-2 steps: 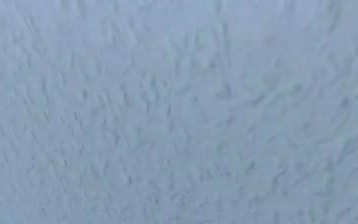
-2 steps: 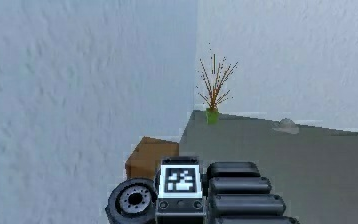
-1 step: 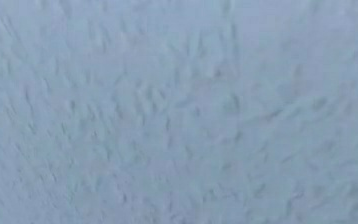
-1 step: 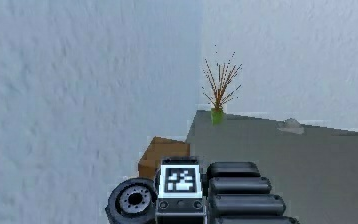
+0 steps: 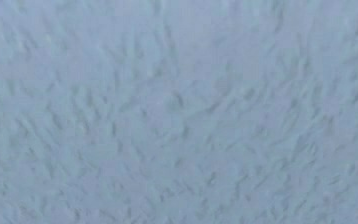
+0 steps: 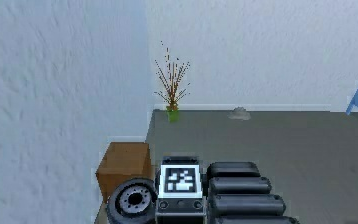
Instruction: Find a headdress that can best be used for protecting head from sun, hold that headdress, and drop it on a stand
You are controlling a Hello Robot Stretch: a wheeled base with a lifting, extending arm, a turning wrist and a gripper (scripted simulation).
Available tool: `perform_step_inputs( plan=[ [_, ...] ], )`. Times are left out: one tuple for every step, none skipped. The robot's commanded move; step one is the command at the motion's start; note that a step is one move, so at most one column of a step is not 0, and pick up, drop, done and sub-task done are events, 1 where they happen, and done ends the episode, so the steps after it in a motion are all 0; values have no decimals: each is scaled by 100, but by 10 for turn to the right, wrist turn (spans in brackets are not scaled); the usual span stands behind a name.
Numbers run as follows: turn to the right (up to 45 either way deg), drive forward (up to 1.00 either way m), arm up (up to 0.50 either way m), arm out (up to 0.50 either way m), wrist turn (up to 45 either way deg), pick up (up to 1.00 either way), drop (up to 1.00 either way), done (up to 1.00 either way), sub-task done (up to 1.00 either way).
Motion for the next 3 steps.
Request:
perform_step_inputs(
  plan=[
    [0, 0, 0, 28, 0, 0, 0, 0, 0],
    [0, 0, 0, 0, 450, 0, 0, 0, 0],
    [0, 0, 0, 0, 450, 0, 0, 0, 0]
  ],
)
